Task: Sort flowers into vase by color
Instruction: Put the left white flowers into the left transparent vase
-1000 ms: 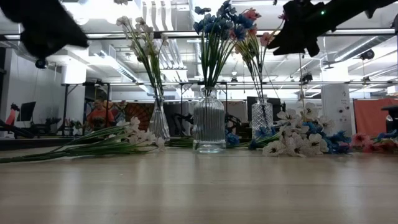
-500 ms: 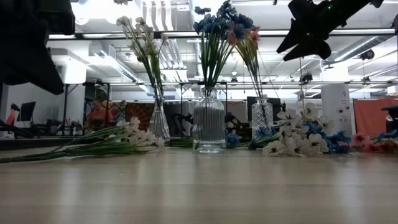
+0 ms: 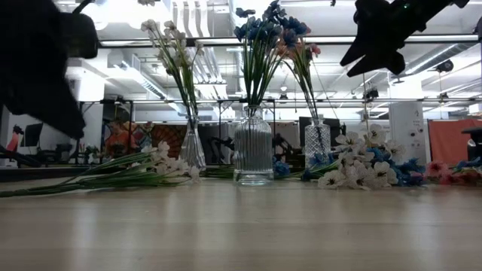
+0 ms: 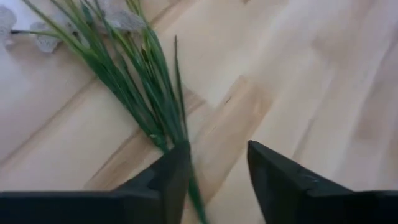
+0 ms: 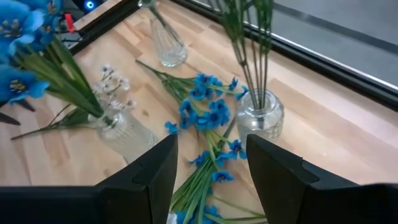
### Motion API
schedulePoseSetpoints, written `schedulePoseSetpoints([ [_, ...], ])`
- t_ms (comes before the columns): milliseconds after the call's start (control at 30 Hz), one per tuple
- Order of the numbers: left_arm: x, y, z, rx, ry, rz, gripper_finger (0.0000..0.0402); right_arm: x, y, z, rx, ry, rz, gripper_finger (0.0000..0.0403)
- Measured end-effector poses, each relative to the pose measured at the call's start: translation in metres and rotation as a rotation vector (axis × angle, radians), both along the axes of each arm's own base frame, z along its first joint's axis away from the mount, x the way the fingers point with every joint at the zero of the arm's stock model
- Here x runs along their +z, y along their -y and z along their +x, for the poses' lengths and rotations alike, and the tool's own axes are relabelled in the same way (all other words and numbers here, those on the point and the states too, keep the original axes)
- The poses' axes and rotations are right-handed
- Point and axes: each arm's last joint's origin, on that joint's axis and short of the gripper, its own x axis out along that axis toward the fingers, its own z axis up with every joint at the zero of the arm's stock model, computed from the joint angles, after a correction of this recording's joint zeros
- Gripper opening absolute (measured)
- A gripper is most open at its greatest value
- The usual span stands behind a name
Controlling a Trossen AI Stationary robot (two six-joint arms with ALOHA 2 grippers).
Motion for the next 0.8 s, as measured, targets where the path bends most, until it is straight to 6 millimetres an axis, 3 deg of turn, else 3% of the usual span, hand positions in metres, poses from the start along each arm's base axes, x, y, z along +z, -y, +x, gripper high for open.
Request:
schedulePoseSetpoints([
  [233, -0.028, 0.014, 0.004, -0.071, -0.083, 0.091, 0.0235, -0.001, -0.007, 0.002, 0.038, -0.004, 0.001, 0.0183],
  [467, -0.056, 0.018, 0.008, -0.043, -0.157, 0.142, 0.0245, -0.001, -0.010, 0.003, 0.057, -0.005, -0.003, 0.0183],
  [600, -0.065, 0.022, 0.011, -0.023, -0.165, 0.167, 0.0208, -0.001, -0.014, 0.003, 0.073, -0.002, 0.002, 0.0183],
  [800, -0.065, 0.026, 0.013, -0.029, -0.170, 0.154, 0.0081, -0.001, -0.023, 0.005, 0.117, 0.002, 0.025, 0.0183],
])
